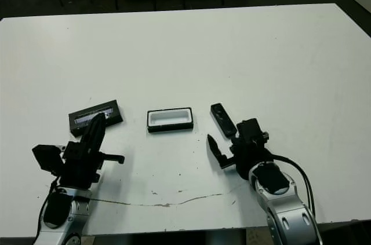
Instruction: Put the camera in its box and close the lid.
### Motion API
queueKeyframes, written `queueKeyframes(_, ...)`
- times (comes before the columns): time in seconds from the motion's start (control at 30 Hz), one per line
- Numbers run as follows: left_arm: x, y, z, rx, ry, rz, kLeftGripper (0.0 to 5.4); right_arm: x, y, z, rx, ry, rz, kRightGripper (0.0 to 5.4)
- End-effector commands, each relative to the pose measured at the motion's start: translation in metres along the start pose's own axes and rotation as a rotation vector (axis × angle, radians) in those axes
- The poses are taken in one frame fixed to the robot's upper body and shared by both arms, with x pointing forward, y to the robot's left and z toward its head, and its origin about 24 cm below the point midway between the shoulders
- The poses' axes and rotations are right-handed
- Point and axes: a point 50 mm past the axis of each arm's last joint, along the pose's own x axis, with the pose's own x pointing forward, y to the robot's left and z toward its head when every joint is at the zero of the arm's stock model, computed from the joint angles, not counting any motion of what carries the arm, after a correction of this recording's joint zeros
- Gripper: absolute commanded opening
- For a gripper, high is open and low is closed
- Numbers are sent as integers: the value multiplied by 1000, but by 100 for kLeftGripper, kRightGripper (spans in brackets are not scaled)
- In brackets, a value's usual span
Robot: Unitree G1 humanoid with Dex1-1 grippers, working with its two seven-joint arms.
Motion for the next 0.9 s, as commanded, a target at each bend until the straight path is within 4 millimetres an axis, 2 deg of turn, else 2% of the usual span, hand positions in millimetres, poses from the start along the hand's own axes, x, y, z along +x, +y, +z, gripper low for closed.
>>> queueKeyframes(0.03,-11,4,-9,2,62,21,0,-1,0,-10,-1,26,-2,366)
queueKeyframes(0.43,-11,4,-10,-12,64,27,0,1,-2,-12,88,10,10,147)
queueKeyframes(0.6,-10,3,-9,-8,55,23,0,0,-4,-12,68,-18,43,62)
queueKeyframes(0.7,-9,3,-9,-8,50,25,0,1,-6,-11,90,-6,53,42)
queueKeyframes(0.9,-9,4,-9,-8,50,25,0,1,-11,-10,82,-40,48,42)
